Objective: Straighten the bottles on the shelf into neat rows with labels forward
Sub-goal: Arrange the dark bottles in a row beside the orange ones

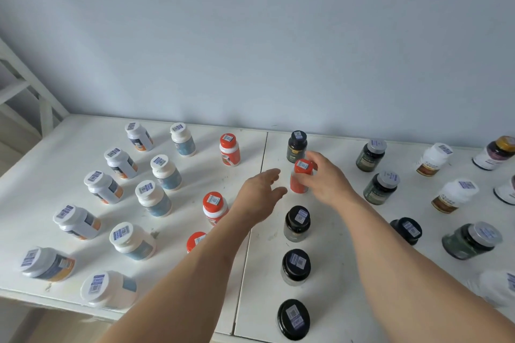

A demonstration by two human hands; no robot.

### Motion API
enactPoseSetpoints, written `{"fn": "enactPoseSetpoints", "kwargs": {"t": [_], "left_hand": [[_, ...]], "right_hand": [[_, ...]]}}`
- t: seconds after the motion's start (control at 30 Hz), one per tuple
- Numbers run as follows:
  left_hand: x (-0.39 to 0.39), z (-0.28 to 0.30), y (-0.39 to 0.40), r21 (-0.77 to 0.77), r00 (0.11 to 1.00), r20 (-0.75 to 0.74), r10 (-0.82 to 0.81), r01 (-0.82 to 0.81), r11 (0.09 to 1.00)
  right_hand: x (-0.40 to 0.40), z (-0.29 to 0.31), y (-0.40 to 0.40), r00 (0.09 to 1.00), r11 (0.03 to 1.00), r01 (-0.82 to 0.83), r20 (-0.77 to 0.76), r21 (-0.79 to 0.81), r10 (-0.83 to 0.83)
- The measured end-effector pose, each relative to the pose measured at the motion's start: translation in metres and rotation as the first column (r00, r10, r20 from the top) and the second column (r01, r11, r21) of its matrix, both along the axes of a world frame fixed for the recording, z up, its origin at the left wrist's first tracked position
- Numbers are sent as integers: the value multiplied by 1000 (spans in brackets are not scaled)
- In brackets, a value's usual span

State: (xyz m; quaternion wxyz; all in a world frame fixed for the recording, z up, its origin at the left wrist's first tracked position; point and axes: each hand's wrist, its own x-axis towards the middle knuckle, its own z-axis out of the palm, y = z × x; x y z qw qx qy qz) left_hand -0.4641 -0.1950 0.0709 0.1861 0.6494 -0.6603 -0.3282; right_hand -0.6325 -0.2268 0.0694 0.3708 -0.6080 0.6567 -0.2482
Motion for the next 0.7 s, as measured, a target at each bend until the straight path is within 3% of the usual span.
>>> {"fn": "enactPoseSetpoints", "kwargs": {"t": [0.37,0.7], "left_hand": [[-11,-12,-23,141,989,-133,-62,81,987],[-7,-2,-27,173,915,-393,-94,174,969]], "right_hand": [[-7,2,-11,999,1000,-14,-33,-2,14],[-6,25,-7,997,998,54,-46,-32,-56]]}}
